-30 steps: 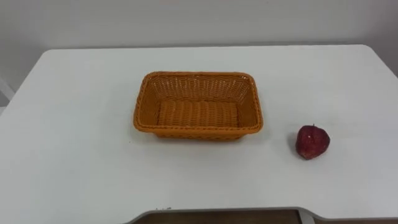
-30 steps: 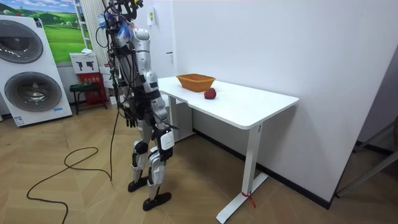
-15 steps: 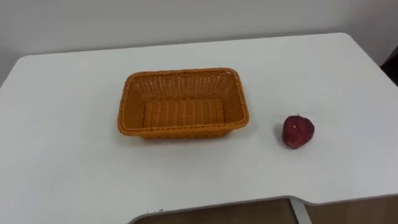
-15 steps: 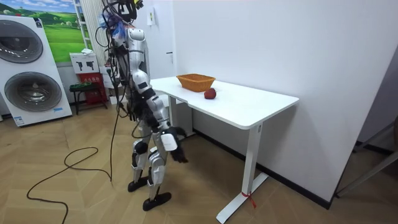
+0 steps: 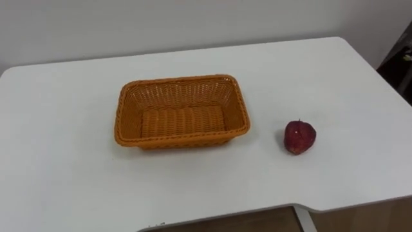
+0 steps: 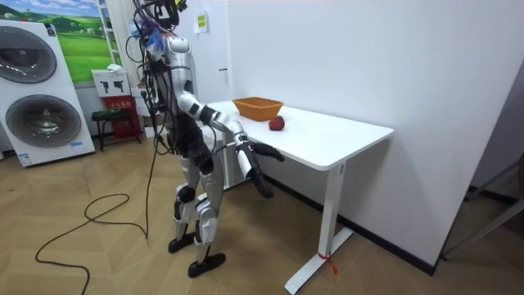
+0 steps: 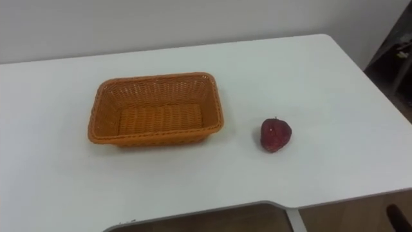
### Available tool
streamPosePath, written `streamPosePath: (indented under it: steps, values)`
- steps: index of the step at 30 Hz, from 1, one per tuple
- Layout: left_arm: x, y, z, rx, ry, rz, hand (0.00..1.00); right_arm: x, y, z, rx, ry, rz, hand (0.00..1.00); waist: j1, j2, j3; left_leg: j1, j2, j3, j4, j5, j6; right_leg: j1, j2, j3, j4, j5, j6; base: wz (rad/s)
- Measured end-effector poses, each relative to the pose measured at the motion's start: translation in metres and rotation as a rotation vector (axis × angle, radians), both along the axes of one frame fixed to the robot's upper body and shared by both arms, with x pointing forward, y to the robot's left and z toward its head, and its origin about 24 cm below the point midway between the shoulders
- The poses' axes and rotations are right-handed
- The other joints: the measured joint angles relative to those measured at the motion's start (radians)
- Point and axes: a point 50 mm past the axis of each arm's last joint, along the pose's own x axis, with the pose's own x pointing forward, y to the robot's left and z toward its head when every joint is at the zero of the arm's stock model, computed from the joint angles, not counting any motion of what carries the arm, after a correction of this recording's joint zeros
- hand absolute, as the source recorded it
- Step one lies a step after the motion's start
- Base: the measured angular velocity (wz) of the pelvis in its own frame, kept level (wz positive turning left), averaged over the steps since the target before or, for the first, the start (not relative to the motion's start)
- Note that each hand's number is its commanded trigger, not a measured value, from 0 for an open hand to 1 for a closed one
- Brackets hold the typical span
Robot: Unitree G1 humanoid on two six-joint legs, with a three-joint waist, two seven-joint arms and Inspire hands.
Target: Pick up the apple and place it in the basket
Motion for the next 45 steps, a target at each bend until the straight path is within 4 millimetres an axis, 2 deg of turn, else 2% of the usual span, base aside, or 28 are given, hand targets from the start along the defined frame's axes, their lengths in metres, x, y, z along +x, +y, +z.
streamPosePath:
  steps: [4, 7, 10, 13, 17, 23, 32, 37, 45]
  values:
    - [0.000, -0.004, -0.002, -0.011, 0.011, -0.026, 0.00, 0.017, 0.000, 0.032, -0.198, 0.032, 0.009, 0.00, 0.003, 0.007, 0.0034, -0.006, 0.000, 0.000, -0.001, 0.000, 0.000, -0.013, 0.000, 0.001, -0.005, 0.000, 0.001, 0.00]
    - [0.007, -0.006, -0.003, -0.016, 0.002, -0.052, 0.00, 0.023, 0.001, 0.047, -0.363, 0.090, 0.029, 0.00, 0.027, 0.007, 0.0045, -0.016, 0.001, -0.001, -0.002, 0.000, 0.000, -0.029, 0.003, 0.004, -0.007, 0.004, 0.001, -0.01]
    - [0.006, -0.011, -0.005, -0.029, 0.022, -0.095, 0.00, 0.036, 0.010, 0.063, -0.510, 0.107, 0.105, 0.00, 0.029, 0.015, 0.0002, -0.021, 0.004, -0.002, -0.001, 0.000, 0.000, -0.025, 0.006, 0.002, -0.022, 0.017, 0.000, -0.01]
    - [0.012, -0.013, -0.005, -0.036, 0.017, -0.126, 0.00, 0.046, 0.021, 0.072, -0.615, 0.115, 0.181, 0.00, 0.037, 0.014, 0.0007, -0.025, 0.005, -0.002, -0.003, 0.000, 0.000, -0.027, 0.007, 0.001, -0.022, 0.017, 0.000, -0.02]
    - [0.020, -0.014, -0.005, -0.042, -0.012, -0.145, 0.00, 0.065, 0.038, 0.093, -0.737, 0.025, 0.334, 0.00, 0.052, 0.012, -0.0001, -0.021, 0.009, -0.002, -0.005, 0.001, 0.000, -0.025, 0.011, 0.006, -0.024, 0.019, -0.003, -0.05]
    - [0.020, -0.015, -0.006, -0.050, -0.017, -0.149, 0.00, 0.083, 0.059, 0.092, -0.788, -0.018, 0.595, 0.00, 0.069, 0.003, 0.0023, -0.015, 0.014, -0.003, -0.009, 0.001, 0.000, -0.020, 0.017, 0.007, -0.034, 0.025, -0.008, -0.01]
    - [0.016, -0.018, -0.007, -0.094, 0.004, -0.170, 0.00, 0.096, 0.083, 0.084, -0.805, -0.055, 0.895, 0.00, 0.091, 0.010, 0.0028, -0.018, 0.016, -0.003, -0.006, 0.001, 0.000, -0.011, 0.018, 0.003, -0.043, 0.035, -0.007, 0.00]
    - [0.015, -0.018, -0.008, -0.098, 0.007, -0.171, 0.00, 0.098, 0.087, 0.076, -0.808, -0.021, 1.011, 0.00, 0.105, 0.011, 0.0017, -0.027, 0.015, -0.007, -0.003, 0.001, 0.000, -0.010, 0.016, -0.003, -0.042, 0.036, -0.007, 0.02]
    - [0.014, -0.019, -0.008, -0.113, 0.016, -0.174, 0.00, 0.101, 0.092, 0.075, -0.808, -0.027, 1.117, 0.00, 0.107, 0.007, 0.0011, -0.028, 0.015, -0.012, -0.002, 0.001, 0.000, -0.009, 0.016, -0.007, -0.042, 0.036, -0.007, 0.01]
